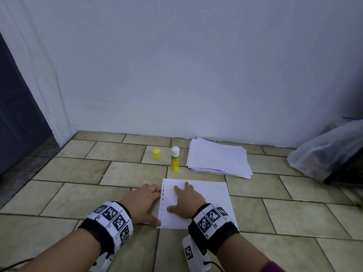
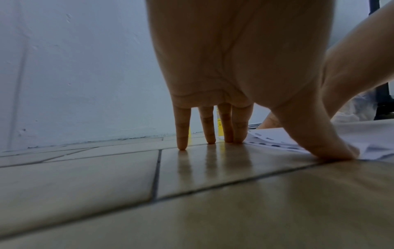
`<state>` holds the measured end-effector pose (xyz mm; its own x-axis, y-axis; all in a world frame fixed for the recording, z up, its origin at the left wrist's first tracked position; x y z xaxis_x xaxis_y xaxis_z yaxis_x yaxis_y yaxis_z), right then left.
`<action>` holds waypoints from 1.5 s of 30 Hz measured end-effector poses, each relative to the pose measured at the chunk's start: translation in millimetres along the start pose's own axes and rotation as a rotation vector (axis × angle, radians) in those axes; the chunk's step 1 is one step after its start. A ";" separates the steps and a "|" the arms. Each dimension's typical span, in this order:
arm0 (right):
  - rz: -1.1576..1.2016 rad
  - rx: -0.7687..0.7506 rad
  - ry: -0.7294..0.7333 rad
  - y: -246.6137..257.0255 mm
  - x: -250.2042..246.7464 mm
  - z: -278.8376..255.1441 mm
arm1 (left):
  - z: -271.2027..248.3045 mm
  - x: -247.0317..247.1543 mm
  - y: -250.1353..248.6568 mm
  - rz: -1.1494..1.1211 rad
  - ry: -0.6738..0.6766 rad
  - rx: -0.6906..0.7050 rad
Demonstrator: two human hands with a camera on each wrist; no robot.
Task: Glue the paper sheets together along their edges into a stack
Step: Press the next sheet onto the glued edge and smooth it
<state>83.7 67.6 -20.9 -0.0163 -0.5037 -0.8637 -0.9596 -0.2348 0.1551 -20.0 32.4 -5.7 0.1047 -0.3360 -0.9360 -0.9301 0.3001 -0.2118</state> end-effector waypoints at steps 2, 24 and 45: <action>-0.007 0.005 0.008 0.4 0.4 -0.1 | 0.4 0.5 0.3 -0.003 0.005 0.001; -0.017 0.008 -0.093 2.2 -9.6 -8.5 | 9.1 -6.8 3.3 0.005 0.050 -0.107; -0.034 0.219 0.011 -115.2 -23.9 -10.3 | 13.0 1.8 0.0 0.230 0.168 -0.095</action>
<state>197.5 98.1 -13.1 0.0195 -0.5079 -0.8612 -0.9976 -0.0668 0.0168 -15.2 43.5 -11.0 -0.1650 -0.4142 -0.8951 -0.9523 0.3031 0.0352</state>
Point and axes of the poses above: each hand's wrist, its own z-axis towards the middle knuckle, its own x-axis out of the palm, y = z × x, the point moved 9 cm from there along z, towards the middle knuckle, and after that the axes turned 7 degrees about x, right-handed, at the moved point
